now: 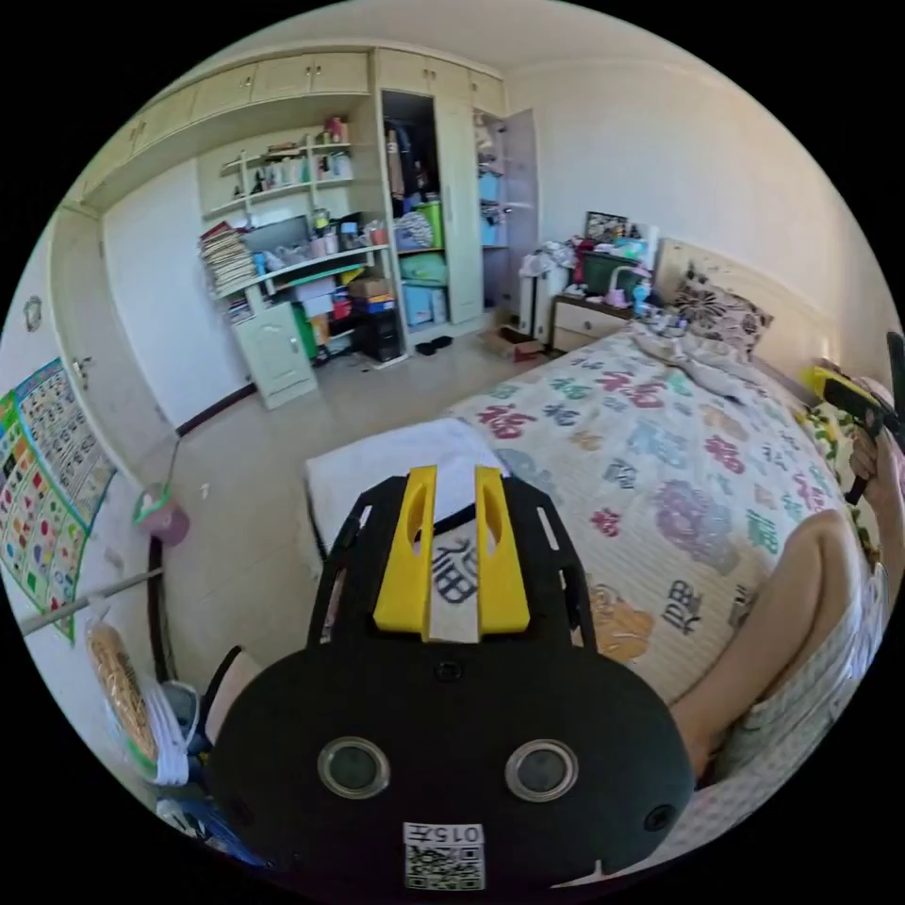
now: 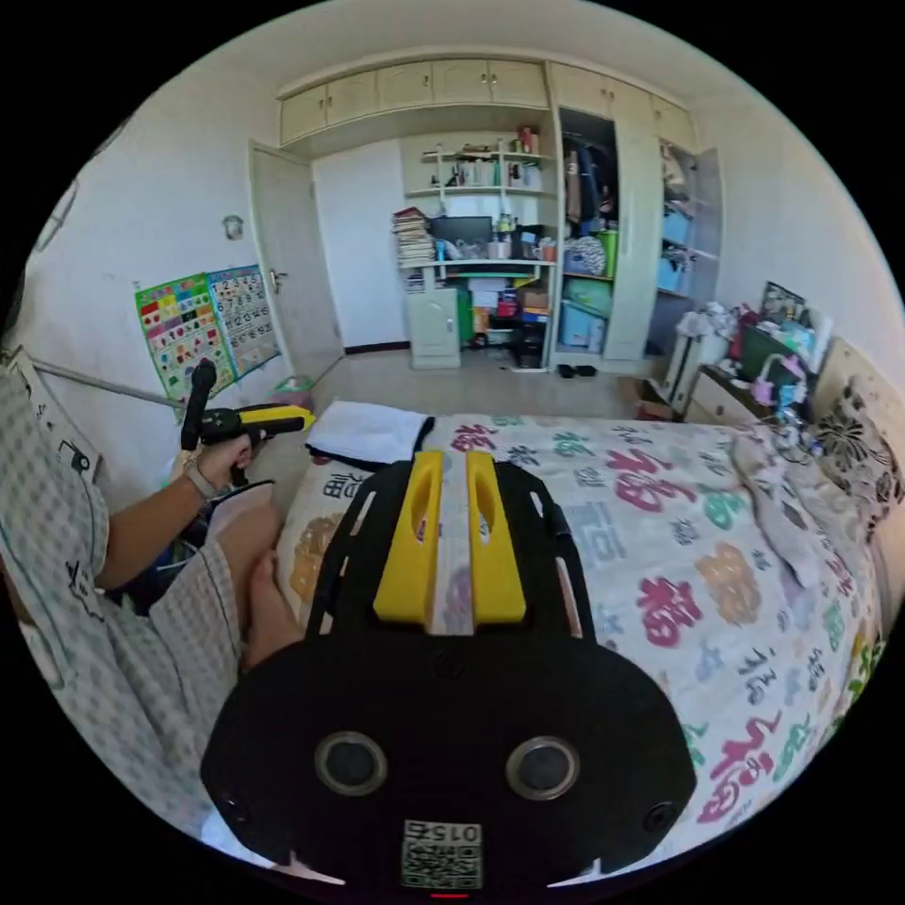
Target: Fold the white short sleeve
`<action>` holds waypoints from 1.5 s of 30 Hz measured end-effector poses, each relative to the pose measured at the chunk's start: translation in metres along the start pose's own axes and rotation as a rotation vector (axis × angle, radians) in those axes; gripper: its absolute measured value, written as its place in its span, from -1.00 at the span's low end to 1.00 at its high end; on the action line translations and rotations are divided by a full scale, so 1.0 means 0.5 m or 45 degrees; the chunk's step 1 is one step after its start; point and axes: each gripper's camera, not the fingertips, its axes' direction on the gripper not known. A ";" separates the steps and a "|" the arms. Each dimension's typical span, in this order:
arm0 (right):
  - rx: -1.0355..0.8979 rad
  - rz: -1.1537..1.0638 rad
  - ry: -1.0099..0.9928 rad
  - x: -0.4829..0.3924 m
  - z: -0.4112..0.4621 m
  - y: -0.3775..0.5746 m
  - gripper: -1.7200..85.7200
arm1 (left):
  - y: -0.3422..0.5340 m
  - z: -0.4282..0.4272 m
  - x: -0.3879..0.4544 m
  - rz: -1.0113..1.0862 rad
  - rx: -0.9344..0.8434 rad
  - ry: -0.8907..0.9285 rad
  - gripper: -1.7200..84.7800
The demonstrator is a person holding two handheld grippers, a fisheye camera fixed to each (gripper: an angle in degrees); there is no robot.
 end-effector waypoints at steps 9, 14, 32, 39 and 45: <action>-0.436 -0.192 -0.089 -0.189 0.536 -0.121 -0.78 | 0.093 0.124 -0.211 -0.237 -0.209 -0.038 -0.65; -0.597 -0.176 -0.119 -0.219 0.627 -0.144 -0.95 | 0.100 0.163 -0.276 -0.297 -0.290 0.101 -0.76; 0.301 -0.006 -0.358 -0.121 -0.068 -0.217 -0.98 | 0.008 -0.084 -0.226 -0.007 0.036 0.575 -0.72; 0.343 0.016 -0.238 -0.104 -0.242 -0.172 -0.98 | 0.117 0.007 0.014 0.268 -0.170 0.860 -0.60; 0.403 0.004 -0.150 -0.100 -0.367 -0.169 -0.98 | 0.075 0.082 0.060 0.314 -0.195 0.686 -0.59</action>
